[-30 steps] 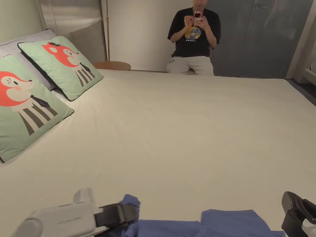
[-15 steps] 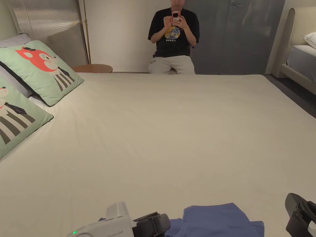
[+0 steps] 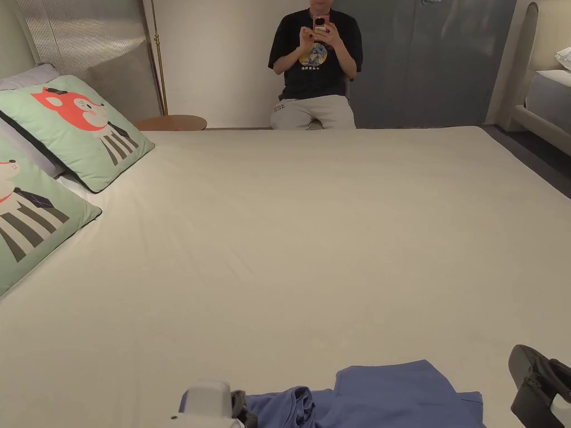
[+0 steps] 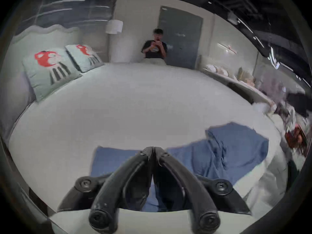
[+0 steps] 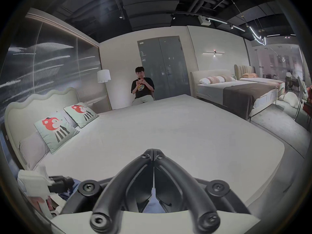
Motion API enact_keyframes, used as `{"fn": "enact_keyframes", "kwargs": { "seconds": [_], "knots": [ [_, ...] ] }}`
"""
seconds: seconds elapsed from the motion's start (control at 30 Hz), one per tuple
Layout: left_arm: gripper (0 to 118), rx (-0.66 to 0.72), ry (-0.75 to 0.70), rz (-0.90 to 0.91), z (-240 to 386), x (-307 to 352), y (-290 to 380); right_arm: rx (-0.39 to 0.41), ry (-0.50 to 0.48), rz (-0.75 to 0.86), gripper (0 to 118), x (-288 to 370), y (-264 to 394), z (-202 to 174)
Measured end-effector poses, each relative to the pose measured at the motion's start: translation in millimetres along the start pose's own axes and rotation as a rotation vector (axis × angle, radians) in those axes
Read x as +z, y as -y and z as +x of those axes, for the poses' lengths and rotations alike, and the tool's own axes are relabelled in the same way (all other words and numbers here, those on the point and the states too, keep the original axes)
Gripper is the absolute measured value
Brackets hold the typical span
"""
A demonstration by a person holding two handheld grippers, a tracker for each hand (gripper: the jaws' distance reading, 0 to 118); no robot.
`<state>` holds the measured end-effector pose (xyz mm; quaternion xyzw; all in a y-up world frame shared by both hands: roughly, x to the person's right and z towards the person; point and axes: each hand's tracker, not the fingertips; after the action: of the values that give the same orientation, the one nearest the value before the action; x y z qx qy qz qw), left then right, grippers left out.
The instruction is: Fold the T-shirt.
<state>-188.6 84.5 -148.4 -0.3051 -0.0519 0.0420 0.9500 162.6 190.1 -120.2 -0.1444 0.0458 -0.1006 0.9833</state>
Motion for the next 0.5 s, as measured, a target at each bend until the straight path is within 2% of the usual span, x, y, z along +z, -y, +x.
{"fn": "enact_keyframes", "kwargs": {
  "seconds": [0.1,0.4,0.5],
  "knots": [
    [1,-0.130,-0.009,-0.020,25.1,-17.7,17.6,-0.001,-0.001,0.001,0,1.2,-1.3,0.0],
    [1,-0.213,0.033,0.020,84.0,-36.8,21.0,-0.002,0.023,0.010,0,6.9,-3.3,16.3],
    [0,-0.202,0.122,0.027,93.3,-34.7,13.2,-0.005,0.035,0.013,0,7.1,-3.6,25.5]
  ]
}}
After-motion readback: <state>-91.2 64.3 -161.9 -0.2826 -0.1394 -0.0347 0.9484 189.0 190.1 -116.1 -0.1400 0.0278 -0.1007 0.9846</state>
